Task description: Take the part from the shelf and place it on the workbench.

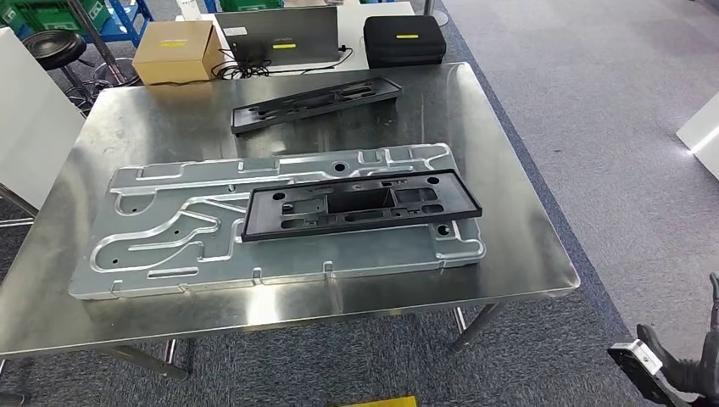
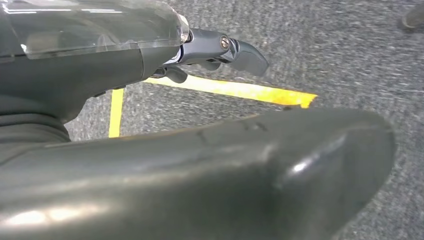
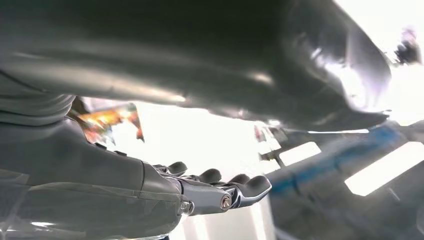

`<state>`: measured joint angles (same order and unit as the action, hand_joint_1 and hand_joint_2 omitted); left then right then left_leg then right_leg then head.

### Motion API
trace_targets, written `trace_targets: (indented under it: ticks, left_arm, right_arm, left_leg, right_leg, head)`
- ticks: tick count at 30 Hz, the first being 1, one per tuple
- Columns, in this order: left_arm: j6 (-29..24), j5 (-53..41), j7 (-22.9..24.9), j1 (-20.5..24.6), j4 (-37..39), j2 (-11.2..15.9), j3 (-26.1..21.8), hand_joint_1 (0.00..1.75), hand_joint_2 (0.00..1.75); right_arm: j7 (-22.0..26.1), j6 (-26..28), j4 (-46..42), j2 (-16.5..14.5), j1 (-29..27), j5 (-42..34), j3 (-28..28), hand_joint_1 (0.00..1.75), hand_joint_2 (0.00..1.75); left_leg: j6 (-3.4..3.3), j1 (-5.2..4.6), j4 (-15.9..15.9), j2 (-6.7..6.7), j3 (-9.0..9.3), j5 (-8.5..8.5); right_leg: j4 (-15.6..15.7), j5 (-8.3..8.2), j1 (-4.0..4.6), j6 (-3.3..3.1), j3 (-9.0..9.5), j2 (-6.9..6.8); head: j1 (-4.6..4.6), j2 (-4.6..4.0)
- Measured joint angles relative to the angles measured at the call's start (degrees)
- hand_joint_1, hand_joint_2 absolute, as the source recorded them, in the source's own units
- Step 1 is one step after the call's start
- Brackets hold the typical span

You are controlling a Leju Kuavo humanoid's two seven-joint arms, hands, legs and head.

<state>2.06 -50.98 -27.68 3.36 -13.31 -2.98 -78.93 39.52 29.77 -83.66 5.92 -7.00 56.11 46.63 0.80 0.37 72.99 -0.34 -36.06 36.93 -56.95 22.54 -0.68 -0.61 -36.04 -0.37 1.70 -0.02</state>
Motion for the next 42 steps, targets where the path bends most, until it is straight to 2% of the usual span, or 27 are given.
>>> trace_targets:
  ticks: [4,6,8,9,10,11,13,14,15,16,17,19,20,22,24,25,28,29,30,32,33,34,36,37,39,40,42]
  left_arm:
    - [0.0,0.0,-0.1,0.2,0.0,-0.2,0.0,0.00,0.00]
    - [0.0,0.1,0.0,0.2,0.0,-0.3,-0.1,0.00,0.00]
    - [0.0,0.3,0.0,0.1,0.0,-0.6,-0.5,0.00,0.00]
    - [0.0,0.4,0.1,0.1,0.0,-0.8,-0.7,0.00,0.00]
    - [0.2,0.5,0.1,0.1,0.0,-0.9,-0.9,0.00,0.00]
    - [0.3,0.6,0.1,0.1,0.0,-1.1,-1.0,0.00,0.00]
    - [0.6,0.6,0.2,-0.1,0.0,-1.3,-1.1,0.00,0.00]
    - [0.9,0.5,0.4,-0.2,0.0,-1.4,-1.2,0.00,0.00]
    - [1.4,0.4,0.7,-0.3,0.0,-1.5,-1.2,0.00,0.00]
    - [2.2,0.2,1.1,-0.3,0.0,-1.5,-1.2,0.00,0.00]
    - [3.0,-0.1,1.6,-0.4,0.0,-1.7,-1.2,0.00,0.00]
    - [4.3,-0.6,2.4,-0.5,0.0,-1.9,-1.2,0.00,0.00]
    - [4.6,-0.9,2.7,-0.5,0.0,-2.0,-1.2,0.00,0.00]
    - [4.9,-1.6,3.3,-0.6,0.0,-2.2,-1.2,0.00,0.00]
    - [5.0,-2.4,3.8,-0.8,0.0,-2.3,-1.1,0.00,0.00]
    - [5.1,-2.9,4.0,-0.9,0.0,-2.3,-1.1,0.00,0.00]
    - [5.5,-4.3,4.5,-1.2,0.0,-2.3,-0.9,0.00,0.00]
    - [5.6,-4.7,4.6,-1.2,0.0,-2.2,-0.8,0.00,0.00]
    - [5.8,-4.9,4.6,-1.2,0.0,-2.2,-0.8,0.00,0.00]
    - [6.2,-5.6,4.8,-1.2,0.0,-2.1,-0.5,0.00,0.00]
    - [6.4,-6.1,4.9,-1.2,0.0,-2.0,-0.2,0.00,0.00]
    - [6.5,-6.5,5.1,-1.1,0.0,-2.0,0.1,0.00,0.00]
    - [6.7,-7.5,5.5,-1.0,0.0,-1.9,0.8,0.00,0.00]
    - [6.8,-7.9,5.8,-1.0,0.0,-1.9,1.1,0.00,0.00]
    - [6.9,-8.5,6.3,-1.0,0.1,-1.9,1.7,0.00,0.00]
    - [6.8,-8.7,6.5,-1.0,0.2,-1.9,1.9,0.00,0.00]
    - [6.7,-8.9,7.0,-1.0,0.2,-1.9,2.2,0.00,0.00]
  right_arm:
    - [0.2,-2.5,5.0,-2.9,0.4,2.1,5.4,0.00,0.00]
    - [0.2,-4.6,8.4,-3.7,1.0,3.0,8.0,0.00,0.00]
    - [0.1,-7.2,13.2,-4.0,1.8,4.1,11.0,0.00,0.00]
    - [-0.1,-8.1,16.0,-4.1,2.1,4.8,12.6,0.00,0.00]
    - [-0.5,-8.6,19.0,-4.2,2.5,5.7,14.2,0.00,0.00]
    - [-1.1,-8.7,22.1,-4.1,2.9,6.9,15.7,0.00,0.00]
    - [-3.2,-8.7,28.6,-4.0,3.8,9.5,17.8,0.00,0.00]
    - [-4.7,-8.7,31.9,-4.0,4.3,10.9,18.6,0.00,0.00]
    - [-6.4,-8.8,35.3,-4.0,4.7,12.3,19.2,0.00,0.00]
    - [-8.8,-9.2,38.7,-4.0,5.0,13.9,19.6,0.00,0.00]
    - [-11.3,-9.8,42.0,-4.0,5.4,15.4,19.9,0.00,0.00]
    - [-15.6,-11.0,47.9,-4.1,6.1,17.7,20.2,0.00,0.00]
    - [-17.3,-11.6,50.5,-4.1,6.5,18.4,20.3,0.00,0.00]
    - [-20.4,-13.2,55.1,-4.4,7.2,19.1,20.6,0.00,0.00]
    - [-24.3,-16.1,58.9,-4.7,7.9,19.1,21.3,0.00,0.00]
    - [-26.5,-17.7,60.5,-5.0,8.2,19.0,21.7,0.00,0.00]
    - [-33.7,-21.4,64.3,-6.2,9.0,18.5,22.9,0.00,0.00]
    - [-36.2,-22.4,65.2,-6.6,9.1,18.4,23.3,0.00,0.00]
    - [-38.5,-23.4,66.1,-7.0,9.3,18.4,23.6,0.00,0.00]
    - [-42.8,-25.5,67.5,-7.7,9.5,18.6,24.2,0.00,0.00]
    - [-44.5,-26.6,68.1,-8.1,9.7,18.9,24.3,0.00,0.00]
    - [-45.8,-27.6,68.5,-8.4,9.9,19.2,24.4,0.00,0.00]
    - [-47.4,-29.1,69.2,-8.9,10.1,19.7,24.4,0.00,0.00]
    - [-47.8,-29.4,69.5,-9.2,10.2,19.8,24.4,0.00,0.00]
    - [-48.2,-29.8,69.9,-9.5,10.2,20.0,24.4,0.00,0.00]
    - [-48.2,-29.8,70.1,-9.6,10.1,20.1,24.4,0.00,0.00]
    - [-47.8,-29.8,70.4,-9.7,10.1,20.3,24.4,0.00,0.00]
  left_leg:
    - [-0.78,-0.20,-15.0,-0.06,10.20,-4.70]
    - [-1.47,-0.55,-17.1,-0.09,11.09,-5.48]
    - [-2.22,-0.59,-17.2,0.05,10.49,-6.66]
    - [-2.66,-0.50,-17.3,0.17,9.97,-7.35]
    - [-3.04,-0.37,-17.4,0.30,9.27,-8.12]
    - [-3.31,-0.26,-17.5,0.46,8.47,-8.82]
    - [-3.50,-0.31,-17.4,0.65,6.83,-10.05]
    - [-3.44,-0.35,-17.3,0.74,6.04,-10.63]
    - [-3.34,-0.39,-17.1,0.80,5.23,-11.18]
    - [-3.20,-0.40,-16.9,0.83,4.44,-11.66]
    - [-3.04,-0.41,-16.6,0.85,3.71,-12.07]
    - [-2.58,-0.46,-16.1,0.87,2.76,-12.74]
    - [-2.28,-0.51,-16.0,0.91,2.61,-13.06]
    - [-1.54,-0.51,-16.1,0.99,2.54,-13.80]
    - [-0.77,-0.32,-15.6,0.93,2.20,-13.45]
    - [-0.46,-0.25,-14.4,0.85,1.65,-11.82]
    - [0.18,-0.13,-4.7,0.69,-1.16,-3.28]
    - [0.34,-0.13,-1.4,0.69,-1.65,-1.83]
    - [0.41,-0.13,0.6,0.69,-1.44,-1.84]
    - [0.33,-0.13,-1.6,0.69,1.99,-5.05]
    - [0.16,-0.13,-5.4,0.68,5.11,-6.35]
    - [-0.05,-0.23,-10.2,0.66,8.53,-6.54]
    - [-0.77,-0.46,-16.7,0.59,12.56,-5.51]
    - [-1.17,-0.63,-17.9,0.57,12.97,-5.21]
    - [-2.10,-0.60,-17.9,0.73,12.03,-6.34]
    - [-2.59,-0.53,-18.0,0.87,11.35,-7.11]
    - [-3.21,-0.36,-18.0,1.09,9.50,-8.80]
  right_leg:
    - [-0.5,-1.53,0.12,0.78,-1.54,0.08]
    - [-0.4,-2.37,0.17,1.50,-1.61,0.13]
    - [0.0,-3.17,-0.03,2.24,-1.67,0.23]
    - [-0.3,-2.49,-0.14,2.56,-1.99,0.29]
    - [-1.6,-0.63,-0.21,2.87,-2.59,0.35]
    - [-4.2,2.31,-0.30,3.16,-3.46,0.37]
    - [-11.7,8.27,-0.37,3.66,-5.18,0.37]
    - [-14.8,9.56,-0.41,3.79,-5.42,0.37]
    - [-16.2,9.43,-0.45,3.82,-4.75,0.37]
    - [-15.4,8.28,-0.48,3.73,-2.95,0.37]
    - [-12.5,6.93,-0.49,3.54,-0.08,0.37]
    - [-3.9,6.40,-0.36,2.86,6.56,0.40]
    - [-0.8,6.75,-0.19,2.46,8.69,0.42]
    - [1.4,7.07,0.23,1.74,9.84,0.42]
    - [1.8,6.08,0.16,0.79,9.17,0.23]
    - [1.9,5.39,0.08,0.26,8.59,0.14]
    - [1.9,3.28,0.17,-0.52,5.92,-0.02]
    - [1.7,2.58,0.25,-0.53,4.86,-0.05]
    - [1.5,1.90,0.32,-0.50,3.76,-0.09]
    - [0.9,0.69,0.38,-0.32,1.61,-0.13]
    - [0.5,0.14,0.39,-0.18,0.68,-0.12]
    - [0.0,-0.36,0.46,0.02,-0.13,-0.07]
    - [-0.3,-1.42,0.54,0.59,-0.81,-0.08]
    - [-0.3,-1.96,0.52,0.93,-0.89,-0.09]
    - [-0.2,-2.34,0.36,1.63,-1.18,-0.01]
    - [-1.0,-0.92,0.29,1.92,-1.63,0.10]
    - [-6.0,5.28,0.10,2.41,-3.07,0.27]
  head:
    - [0.00,0.00]
    - [-0.01,0.00]
    - [-0.02,0.00]
    - [-0.02,0.00]
    - [-0.03,0.00]
    - [-0.03,0.00]
    - [-0.04,0.00]
    - [-0.04,0.00]
    - [-0.04,0.00]
    - [-0.04,0.00]
    - [-0.04,0.00]
    - [-0.02,0.00]
    - [0.02,0.00]
    - [0.10,0.00]
    - [0.11,0.00]
    - [0.11,0.00]
    - [0.12,0.00]
    - [0.11,0.00]
    - [0.12,0.00]
    - [0.12,0.00]
    - [0.13,0.00]
    - [0.13,0.00]
    - [0.10,-0.01]
    - [0.09,-0.01]
    - [0.07,-0.01]
    - [0.06,0.00]
    - [0.05,0.00]
